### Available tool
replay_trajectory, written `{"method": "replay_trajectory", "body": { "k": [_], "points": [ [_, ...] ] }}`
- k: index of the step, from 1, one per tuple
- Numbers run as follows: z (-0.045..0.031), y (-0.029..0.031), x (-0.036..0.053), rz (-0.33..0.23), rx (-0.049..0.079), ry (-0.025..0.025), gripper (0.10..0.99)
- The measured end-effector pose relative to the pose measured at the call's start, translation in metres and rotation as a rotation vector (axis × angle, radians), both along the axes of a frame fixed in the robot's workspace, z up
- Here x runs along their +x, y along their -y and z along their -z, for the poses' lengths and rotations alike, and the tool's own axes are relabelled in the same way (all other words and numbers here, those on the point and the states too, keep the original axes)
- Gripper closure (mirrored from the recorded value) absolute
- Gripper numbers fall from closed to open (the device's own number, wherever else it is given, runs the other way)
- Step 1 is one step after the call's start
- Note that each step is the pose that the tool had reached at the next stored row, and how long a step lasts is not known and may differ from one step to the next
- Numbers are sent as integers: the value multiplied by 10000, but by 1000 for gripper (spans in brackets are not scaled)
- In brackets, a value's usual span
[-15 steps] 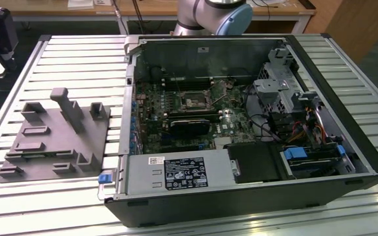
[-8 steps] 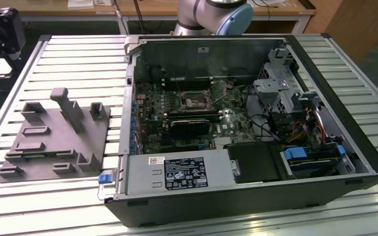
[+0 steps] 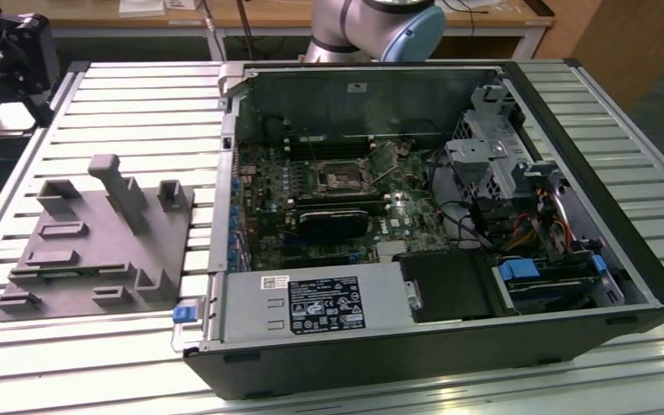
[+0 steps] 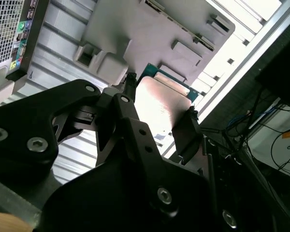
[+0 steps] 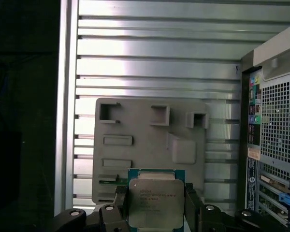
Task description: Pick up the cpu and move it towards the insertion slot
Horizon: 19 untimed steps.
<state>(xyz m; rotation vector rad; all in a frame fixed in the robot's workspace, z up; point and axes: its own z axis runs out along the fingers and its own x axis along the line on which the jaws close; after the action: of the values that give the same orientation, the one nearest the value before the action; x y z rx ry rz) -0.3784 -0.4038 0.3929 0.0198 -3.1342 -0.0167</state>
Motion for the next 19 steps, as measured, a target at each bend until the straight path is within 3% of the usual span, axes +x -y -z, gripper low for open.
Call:
{"method": "replay_trajectory", "body": {
  "k": [19],
  "points": [
    [1, 0, 317, 0, 1, 1, 541]
  ]
}}
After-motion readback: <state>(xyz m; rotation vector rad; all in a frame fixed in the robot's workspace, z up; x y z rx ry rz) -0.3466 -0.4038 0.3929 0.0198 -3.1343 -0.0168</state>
